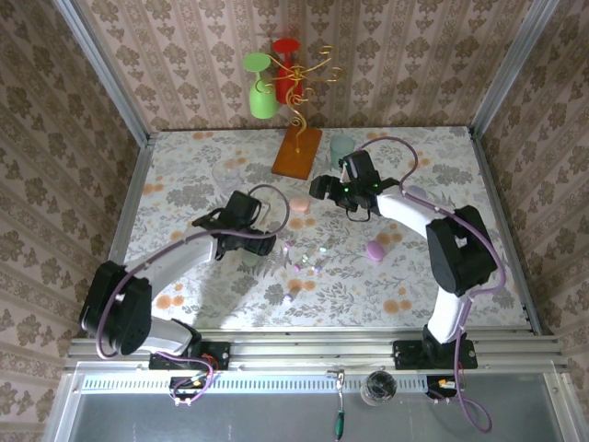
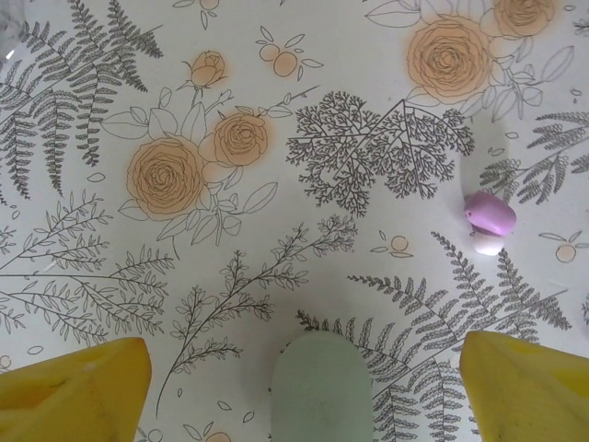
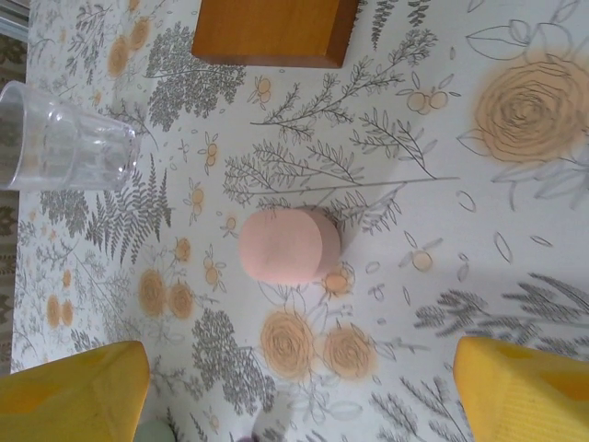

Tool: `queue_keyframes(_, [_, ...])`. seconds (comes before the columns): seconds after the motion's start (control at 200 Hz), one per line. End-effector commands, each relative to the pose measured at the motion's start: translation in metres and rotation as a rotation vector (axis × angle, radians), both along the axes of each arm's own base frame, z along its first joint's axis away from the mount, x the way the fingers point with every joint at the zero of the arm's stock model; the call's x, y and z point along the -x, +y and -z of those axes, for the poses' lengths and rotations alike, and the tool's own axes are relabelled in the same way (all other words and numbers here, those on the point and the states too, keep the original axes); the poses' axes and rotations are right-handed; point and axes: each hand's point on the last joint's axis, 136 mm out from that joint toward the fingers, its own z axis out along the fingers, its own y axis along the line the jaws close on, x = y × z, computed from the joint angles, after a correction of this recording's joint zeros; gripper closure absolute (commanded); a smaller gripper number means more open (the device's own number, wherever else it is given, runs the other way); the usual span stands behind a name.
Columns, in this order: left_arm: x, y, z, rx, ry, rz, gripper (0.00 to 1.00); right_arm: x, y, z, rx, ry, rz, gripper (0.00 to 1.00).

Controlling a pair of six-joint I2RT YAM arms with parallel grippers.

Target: Insert the wireless bluetooth earbuds into the charging case

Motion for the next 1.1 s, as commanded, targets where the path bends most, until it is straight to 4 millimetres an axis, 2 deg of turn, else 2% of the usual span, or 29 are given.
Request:
queue_keyframes(0.0, [0.021,0.016,0.021,-0.096,0.159,-0.064,0.12,0.014,-0.017,0.007,0.067,0.006,0.011,0.13])
queue_keyframes(0.2, [0.033,0.006,0.035,-0.096,0.257,-0.027,0.14,0.026,-0.029,0.014,0.071,0.021,0.031,0.13])
queue_keyframes(0.465, [0.045,0.013,0.051,-0.149,0.336,-0.04,0.18,0.032,-0.033,0.018,0.06,0.035,0.042,0.14])
queue_keyframes(0.74, [0.042,0.009,0.066,-0.156,0.358,-0.043,0.4,0.032,-0.028,0.016,0.036,0.04,0.025,0.14])
queue_keyframes(0.94, [0.041,0.009,0.068,-0.164,0.364,-0.042,0.63,0.036,-0.03,0.015,0.034,0.041,0.032,0.14])
queue_keyframes(1.095, [0.038,0.008,0.063,-0.169,0.344,-0.027,0.64,0.041,-0.029,0.008,0.025,0.033,0.022,0.14])
